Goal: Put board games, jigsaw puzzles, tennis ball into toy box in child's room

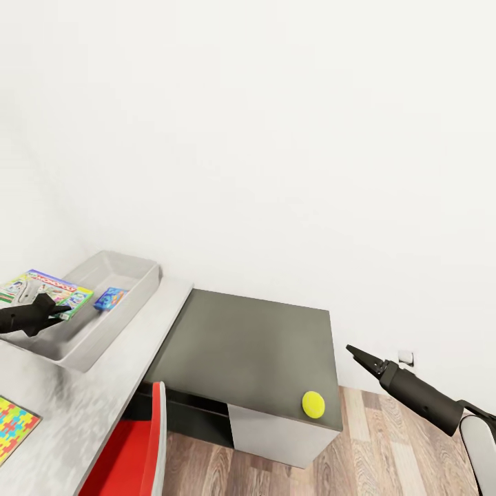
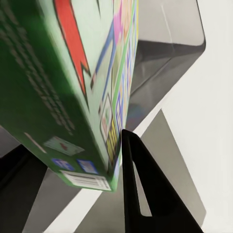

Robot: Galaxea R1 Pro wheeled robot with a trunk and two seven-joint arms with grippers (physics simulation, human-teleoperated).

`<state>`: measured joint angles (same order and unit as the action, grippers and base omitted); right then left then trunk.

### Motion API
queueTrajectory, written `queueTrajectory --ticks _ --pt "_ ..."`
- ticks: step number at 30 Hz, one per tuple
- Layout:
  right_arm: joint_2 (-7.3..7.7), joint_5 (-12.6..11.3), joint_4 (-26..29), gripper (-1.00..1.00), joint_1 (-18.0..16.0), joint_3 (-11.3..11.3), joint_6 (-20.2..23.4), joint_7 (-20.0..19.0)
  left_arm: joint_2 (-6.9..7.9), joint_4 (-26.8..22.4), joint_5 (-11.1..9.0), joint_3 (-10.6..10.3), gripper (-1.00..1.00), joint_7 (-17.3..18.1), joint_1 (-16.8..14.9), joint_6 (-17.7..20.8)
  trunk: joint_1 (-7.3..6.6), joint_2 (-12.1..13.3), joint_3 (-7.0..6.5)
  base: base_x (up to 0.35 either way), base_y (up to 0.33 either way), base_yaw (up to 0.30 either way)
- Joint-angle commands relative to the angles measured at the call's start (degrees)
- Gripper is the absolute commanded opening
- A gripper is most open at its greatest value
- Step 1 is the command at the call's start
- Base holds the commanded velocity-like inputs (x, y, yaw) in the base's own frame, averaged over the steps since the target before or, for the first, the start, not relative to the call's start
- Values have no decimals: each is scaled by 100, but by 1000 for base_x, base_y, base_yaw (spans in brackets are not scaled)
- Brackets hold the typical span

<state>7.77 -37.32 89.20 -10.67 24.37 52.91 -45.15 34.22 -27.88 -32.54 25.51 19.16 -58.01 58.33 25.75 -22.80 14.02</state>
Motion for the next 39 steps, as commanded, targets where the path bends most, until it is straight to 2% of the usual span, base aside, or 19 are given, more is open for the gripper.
queueTrajectory --ticks 1,15,28,39 --pt "-1 6 1 100 -5 6 27 -20 -3 2 55 34 -100 49 -9 29 3 -12 17 0 0 0" --pt "-1 10 1 100 -5 0 34 -20 -3 2 47 33 -100 67 -9 31 3 -12 129 0 0 0" --pt "5 11 1 100 -5 6 27 -20 2 2 43 33 -100 88 -21 117 3 -12 135 0 0 0" --pt "6 7 1 100 -5 6 27 -22 5 48 23 33 -100 350 -304 149 3 -12 158 0 0 0"
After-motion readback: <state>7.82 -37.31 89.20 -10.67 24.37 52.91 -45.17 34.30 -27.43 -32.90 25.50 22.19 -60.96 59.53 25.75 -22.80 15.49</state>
